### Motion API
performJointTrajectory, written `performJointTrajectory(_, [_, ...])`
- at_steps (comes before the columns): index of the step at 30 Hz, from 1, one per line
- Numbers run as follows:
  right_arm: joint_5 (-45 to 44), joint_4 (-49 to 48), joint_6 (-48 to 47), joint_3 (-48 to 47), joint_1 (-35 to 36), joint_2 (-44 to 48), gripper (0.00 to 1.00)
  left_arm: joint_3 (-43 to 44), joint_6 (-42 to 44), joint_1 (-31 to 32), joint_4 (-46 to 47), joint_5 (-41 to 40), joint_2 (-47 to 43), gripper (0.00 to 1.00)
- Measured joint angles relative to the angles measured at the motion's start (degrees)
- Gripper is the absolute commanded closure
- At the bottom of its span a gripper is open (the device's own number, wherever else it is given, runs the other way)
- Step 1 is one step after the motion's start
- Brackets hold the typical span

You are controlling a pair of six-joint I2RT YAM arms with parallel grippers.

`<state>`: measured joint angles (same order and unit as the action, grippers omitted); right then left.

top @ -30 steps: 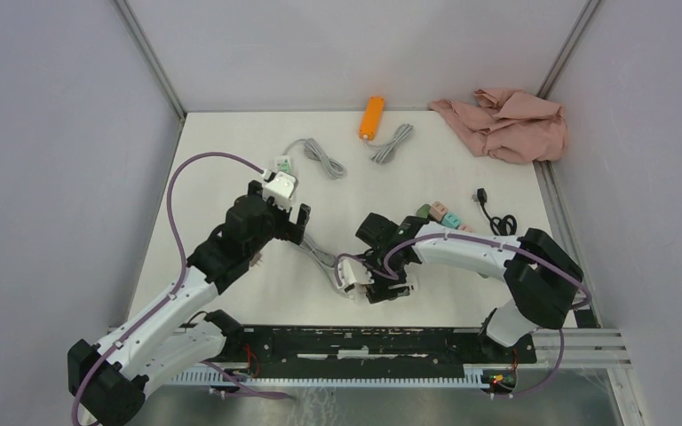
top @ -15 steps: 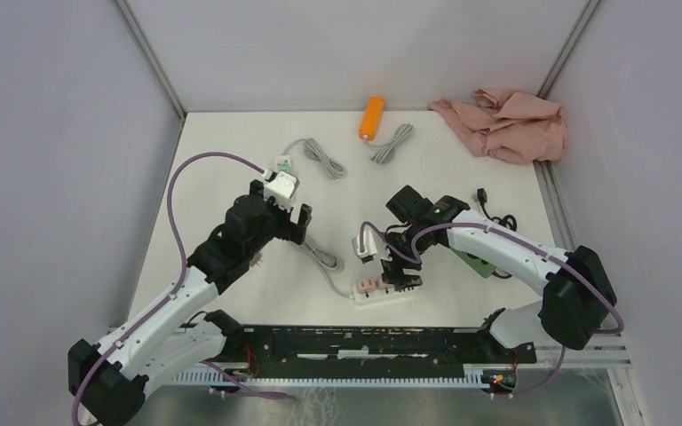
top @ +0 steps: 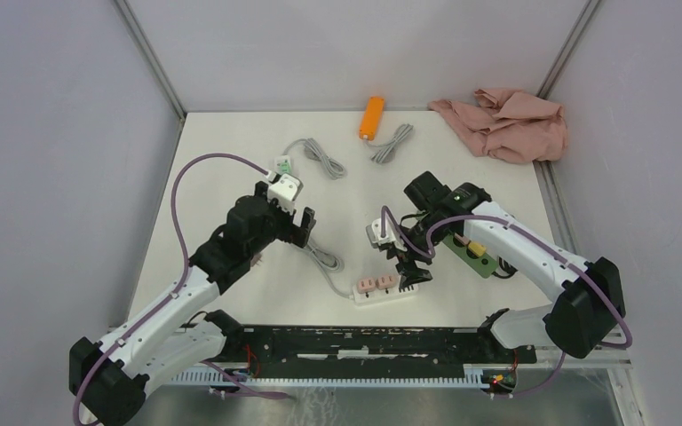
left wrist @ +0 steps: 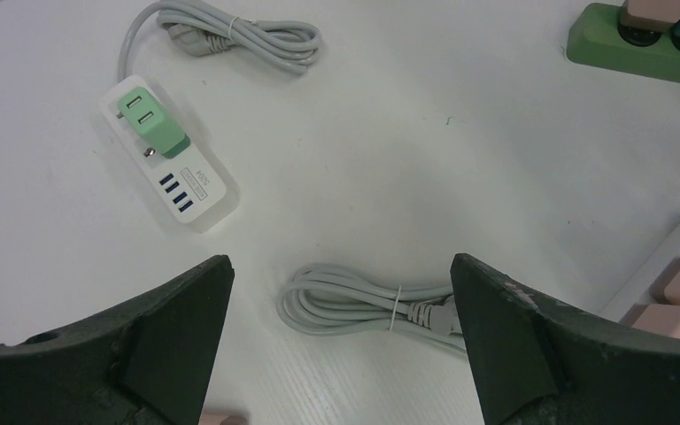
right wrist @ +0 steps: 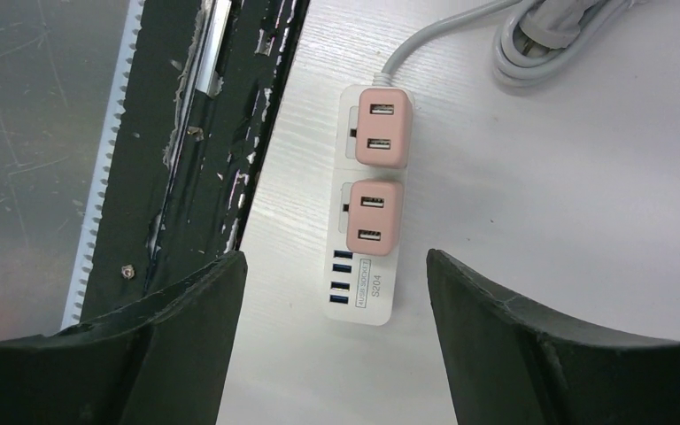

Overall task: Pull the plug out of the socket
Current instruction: Move the socket to the center of the board.

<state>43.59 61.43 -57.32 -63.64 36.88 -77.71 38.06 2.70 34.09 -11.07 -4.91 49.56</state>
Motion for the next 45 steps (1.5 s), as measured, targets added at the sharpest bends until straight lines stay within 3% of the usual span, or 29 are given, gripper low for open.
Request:
performJointTrajectory(11, [1.9,2.5,-1.3,-1.0,-1.0,0.0,0.20,-0.9,-0.5,0.0,3.2,10.1,0.2,0.01])
performJointTrajectory(19, [2.5,3.4,-2.0,-1.2,-2.4,1.1,0.20,3.3,-14.8,0.0,6.3,19.6,4.3,0.05])
performJointTrajectory(22, [3.0,4.0,-2.4,-1.7,-2.8,1.6,0.20,2.2,-22.1,0.2,12.2,22.1,3.2,0.11])
performJointTrajectory(26, [3.2,4.3,-2.6,-1.9,-3.0,1.6,0.20,-7.6,-26.8,3.8,25.6,22.0,-2.2,0.13])
performJointTrajectory(30, [3.5,4.5,-2.6,-1.9,-3.2,1.6,0.20,-18.6,-25.6,12.4,35.5,18.8,-5.0,0.19])
performJointTrajectory(36, [3.9,4.7,-2.6,-1.9,-3.2,1.5,0.20,-25.4,-16.2,23.7,45.4,16.8,1.2,0.22])
performJointTrajectory(45, [4.0,5.1,-2.6,-1.9,-3.3,0.5,0.20,-29.9,-5.4,29.4,53.8,12.0,9.2,0.25])
